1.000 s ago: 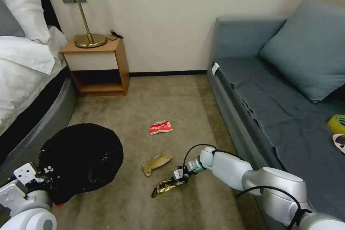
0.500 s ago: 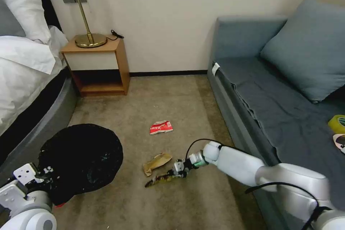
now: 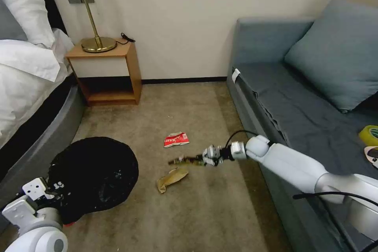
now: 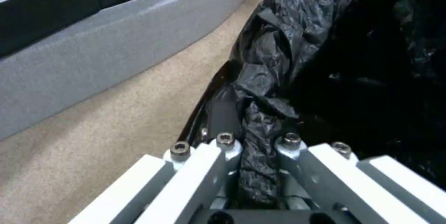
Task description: Pick up the trash bin, then pick up the garbage on the floor and place it into the trash bin.
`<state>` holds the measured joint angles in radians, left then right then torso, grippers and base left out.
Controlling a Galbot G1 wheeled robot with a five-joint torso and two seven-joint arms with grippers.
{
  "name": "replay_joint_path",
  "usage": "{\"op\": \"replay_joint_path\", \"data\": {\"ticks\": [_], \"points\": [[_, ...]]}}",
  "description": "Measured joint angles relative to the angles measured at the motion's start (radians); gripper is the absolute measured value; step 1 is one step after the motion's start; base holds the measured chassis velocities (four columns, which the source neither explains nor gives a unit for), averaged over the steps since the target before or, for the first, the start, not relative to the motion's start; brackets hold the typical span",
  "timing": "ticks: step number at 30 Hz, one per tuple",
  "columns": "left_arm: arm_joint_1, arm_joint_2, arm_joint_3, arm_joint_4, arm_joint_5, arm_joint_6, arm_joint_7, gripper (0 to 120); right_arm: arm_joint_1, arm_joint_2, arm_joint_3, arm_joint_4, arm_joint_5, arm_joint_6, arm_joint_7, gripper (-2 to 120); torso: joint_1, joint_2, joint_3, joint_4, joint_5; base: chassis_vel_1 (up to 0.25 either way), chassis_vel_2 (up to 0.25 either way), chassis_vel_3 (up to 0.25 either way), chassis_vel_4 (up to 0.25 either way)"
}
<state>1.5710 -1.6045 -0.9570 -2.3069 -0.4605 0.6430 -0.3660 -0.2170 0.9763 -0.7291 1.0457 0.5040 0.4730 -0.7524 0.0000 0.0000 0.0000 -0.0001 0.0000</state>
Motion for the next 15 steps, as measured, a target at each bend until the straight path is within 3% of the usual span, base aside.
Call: {"op": "replay_joint_path", "data": {"ticks": [3, 4, 6, 10, 15], "points": [[0.004, 0.001, 0.005, 0.001, 0.003, 0.000, 0.000, 3, 0.009, -0.023, 0.010, 0.107, 0.038, -0.021, 0.025, 0, 0.000, 0.000, 0.000, 0.0001, 0.0001, 0.000, 0.000, 0.000, 0.000], [0.011, -0.002, 0.014, 0.002, 0.010, -0.002, 0.000, 3, 0.018, -0.037, 0.011, 0.235, 0.088, -0.056, 0.073, 0, 0.000, 0.000, 0.000, 0.0001, -0.0001, 0.000, 0.000, 0.000, 0.000], [0.013, -0.003, 0.017, 0.002, 0.011, -0.003, 0.000, 3, 0.018, -0.038, 0.011, 0.262, 0.099, -0.063, 0.085, 0, 0.000, 0.000, 0.000, 0.0001, -0.0001, 0.000, 0.000, 0.000, 0.000], [0.020, -0.003, 0.021, -0.008, 0.013, -0.004, 0.000, 3, 0.032, -0.018, -0.022, 0.417, 0.190, -0.112, 0.203, 0, 0.000, 0.000, 0.000, 0.0002, -0.0001, 0.000, 0.000, 0.000, 0.000], [0.021, -0.004, 0.022, -0.018, 0.013, -0.004, 0.000, 3, 0.049, 0.018, -0.063, 0.475, 0.238, -0.137, 0.295, 0, 0.000, 0.000, 0.000, 0.0001, -0.0002, 0.000, 0.000, 0.000, 0.000]]}}
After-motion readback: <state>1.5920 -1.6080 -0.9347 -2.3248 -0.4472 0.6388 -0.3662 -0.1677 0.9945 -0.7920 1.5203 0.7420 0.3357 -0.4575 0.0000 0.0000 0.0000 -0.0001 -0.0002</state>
